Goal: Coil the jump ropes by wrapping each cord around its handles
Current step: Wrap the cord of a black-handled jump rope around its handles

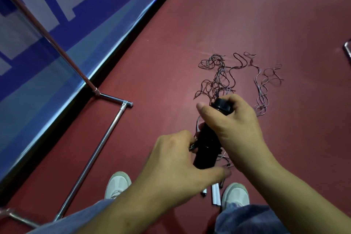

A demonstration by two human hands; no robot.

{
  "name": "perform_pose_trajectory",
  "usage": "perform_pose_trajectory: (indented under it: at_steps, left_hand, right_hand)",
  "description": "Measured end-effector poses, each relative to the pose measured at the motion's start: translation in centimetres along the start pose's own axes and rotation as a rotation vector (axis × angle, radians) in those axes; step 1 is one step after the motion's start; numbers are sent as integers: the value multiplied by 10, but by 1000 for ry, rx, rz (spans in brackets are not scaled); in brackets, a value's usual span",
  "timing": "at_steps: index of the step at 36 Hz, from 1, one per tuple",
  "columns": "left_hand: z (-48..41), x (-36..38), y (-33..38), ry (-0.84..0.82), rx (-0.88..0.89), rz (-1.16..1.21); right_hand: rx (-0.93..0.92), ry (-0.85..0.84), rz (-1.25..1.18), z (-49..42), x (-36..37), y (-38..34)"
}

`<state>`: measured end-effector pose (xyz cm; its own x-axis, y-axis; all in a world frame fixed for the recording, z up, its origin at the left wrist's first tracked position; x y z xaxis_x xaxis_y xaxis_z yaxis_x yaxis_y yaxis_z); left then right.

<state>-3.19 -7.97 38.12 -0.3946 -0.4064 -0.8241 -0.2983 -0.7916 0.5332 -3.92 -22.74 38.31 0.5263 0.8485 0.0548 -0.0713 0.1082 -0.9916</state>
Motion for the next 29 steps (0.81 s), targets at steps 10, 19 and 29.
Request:
perform_pose_trajectory:
  at_steps: [10, 19, 29]
  left_hand:
    - [-7, -17, -16, 197, 199, -171]
    - [-22, -27, -40, 25, 422, -362]
    - [-18, -23, -25, 240, 618, -545]
  right_hand:
    - [389, -167, -258, 4, 4, 14]
    - [353, -547, 121, 3, -2, -1]
    - [233, -712, 660, 36, 33, 21]
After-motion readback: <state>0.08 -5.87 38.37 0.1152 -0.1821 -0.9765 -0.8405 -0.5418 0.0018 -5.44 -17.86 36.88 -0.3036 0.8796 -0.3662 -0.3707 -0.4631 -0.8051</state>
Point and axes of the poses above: each hand's wrist, its own z-axis away from the middle knuckle, its own x-axis out of the palm, y = z × x, the point moved 5 cm from there along -z, towards the middle knuckle, and after that the axes turned 14 degrees about -z, right-handed, at the moved point
